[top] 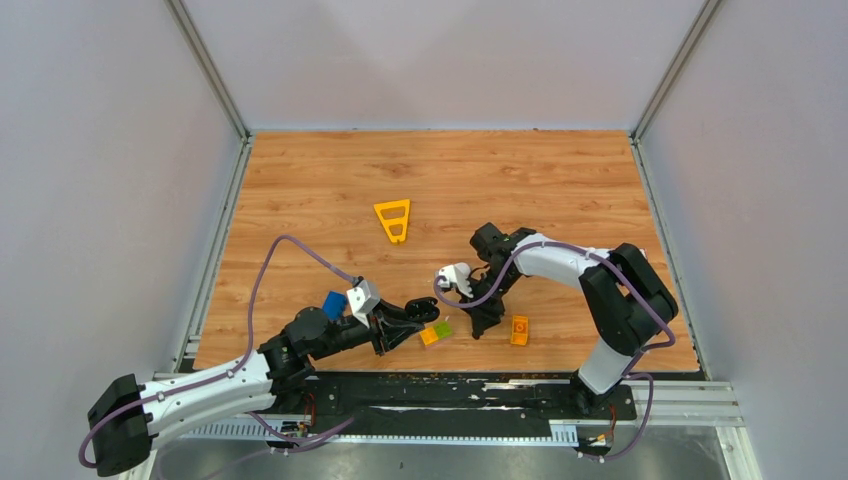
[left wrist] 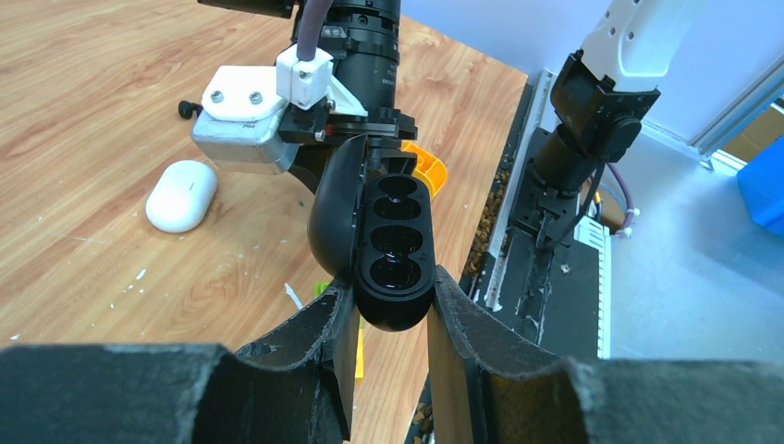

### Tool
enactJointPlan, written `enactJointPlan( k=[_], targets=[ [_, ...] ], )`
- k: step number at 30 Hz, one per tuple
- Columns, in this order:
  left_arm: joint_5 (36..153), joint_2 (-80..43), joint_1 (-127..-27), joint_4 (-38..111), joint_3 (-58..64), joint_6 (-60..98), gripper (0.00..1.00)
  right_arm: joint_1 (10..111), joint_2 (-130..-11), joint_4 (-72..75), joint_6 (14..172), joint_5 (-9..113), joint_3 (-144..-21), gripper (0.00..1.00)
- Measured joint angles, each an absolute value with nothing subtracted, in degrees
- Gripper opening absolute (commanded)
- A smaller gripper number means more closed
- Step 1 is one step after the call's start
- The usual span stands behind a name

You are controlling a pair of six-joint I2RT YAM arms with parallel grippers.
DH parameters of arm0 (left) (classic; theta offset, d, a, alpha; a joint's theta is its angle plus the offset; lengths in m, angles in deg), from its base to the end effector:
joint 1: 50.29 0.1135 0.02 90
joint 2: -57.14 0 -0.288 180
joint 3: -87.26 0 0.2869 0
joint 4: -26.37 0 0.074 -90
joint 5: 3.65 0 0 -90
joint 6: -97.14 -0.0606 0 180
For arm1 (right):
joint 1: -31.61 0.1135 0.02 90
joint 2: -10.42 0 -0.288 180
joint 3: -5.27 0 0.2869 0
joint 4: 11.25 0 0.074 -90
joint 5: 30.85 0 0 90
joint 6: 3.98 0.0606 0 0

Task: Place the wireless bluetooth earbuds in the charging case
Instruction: Pick up the right earbud from the corner of the board.

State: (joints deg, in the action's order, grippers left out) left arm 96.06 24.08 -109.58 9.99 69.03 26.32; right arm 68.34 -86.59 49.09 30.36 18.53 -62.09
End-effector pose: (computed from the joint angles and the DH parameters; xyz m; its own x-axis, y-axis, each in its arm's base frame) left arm 0.0881 -0.1683 0.2008 -0.2937 -0.1397 -0.9456 0.8863 0.3309 -0.3241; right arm 0.2205 0.2137 0.1374 -0.0772 -0.8396 -0.5377 -0.9179 -0.1507 0.3671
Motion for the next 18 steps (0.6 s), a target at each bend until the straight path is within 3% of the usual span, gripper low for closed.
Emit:
enactJointPlan(
  k=[12, 18],
  targets=[
    [95.9, 24.1, -109.6, 10.0, 69.0, 26.3, 0.0, 68.4, -86.6, 51.7, 29.1, 18.4, -62.1, 0.07],
    [95.6, 24.1, -109.6, 10.0, 69.0, 26.3, 0.0, 68.3, -86.5, 52.4, 28.8, 18.4, -62.1, 0.02]
  ],
)
